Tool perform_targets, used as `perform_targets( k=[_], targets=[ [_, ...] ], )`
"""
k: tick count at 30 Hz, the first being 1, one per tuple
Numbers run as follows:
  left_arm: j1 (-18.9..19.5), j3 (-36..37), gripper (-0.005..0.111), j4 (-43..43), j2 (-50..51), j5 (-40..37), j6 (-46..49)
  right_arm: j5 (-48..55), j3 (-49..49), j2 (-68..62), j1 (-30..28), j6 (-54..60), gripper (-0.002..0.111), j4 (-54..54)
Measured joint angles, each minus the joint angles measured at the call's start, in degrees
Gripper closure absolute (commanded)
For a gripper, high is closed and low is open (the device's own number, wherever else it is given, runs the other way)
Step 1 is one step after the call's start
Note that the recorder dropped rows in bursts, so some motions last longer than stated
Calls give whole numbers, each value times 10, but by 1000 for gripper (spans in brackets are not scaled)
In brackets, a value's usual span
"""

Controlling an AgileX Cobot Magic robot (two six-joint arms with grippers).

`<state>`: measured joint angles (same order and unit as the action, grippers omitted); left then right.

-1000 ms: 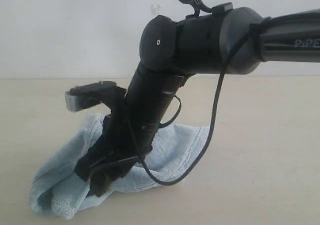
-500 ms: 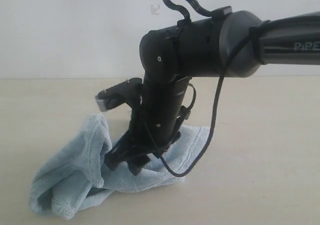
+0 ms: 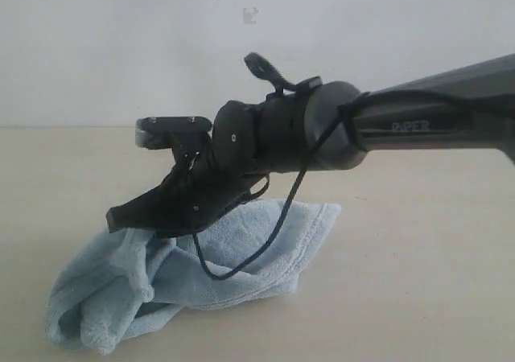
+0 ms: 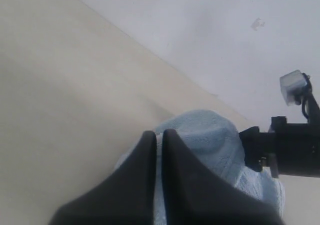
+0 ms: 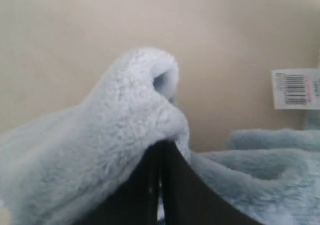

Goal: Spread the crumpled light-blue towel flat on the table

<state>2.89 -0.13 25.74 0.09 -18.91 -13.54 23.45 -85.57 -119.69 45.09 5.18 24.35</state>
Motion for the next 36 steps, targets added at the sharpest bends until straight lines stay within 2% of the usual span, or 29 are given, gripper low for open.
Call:
perform_targets(
  k=[7,11,16,21,29,32,36],
  targets=[
    [0,0,103,1,0,0,0,-5,0,-13,57,352,107,218],
    [0,0,103,1,0,0,2,-6,-3,-13,74,418,107,253],
    [0,0,103,3,0,0,27,0,-5,8,62,408,107,251],
    [0,0,103,4,0,-2,37,30,-6,52,7,334,107,195],
    [0,0,103,4,0,-2,37,182,7,70,-100,205,107,45],
    [0,0,103,4,0,-2,46,205,42,70,-115,167,107,-14],
    [0,0,103,4,0,-2,59,233,90,70,-108,186,107,-28]
  ],
)
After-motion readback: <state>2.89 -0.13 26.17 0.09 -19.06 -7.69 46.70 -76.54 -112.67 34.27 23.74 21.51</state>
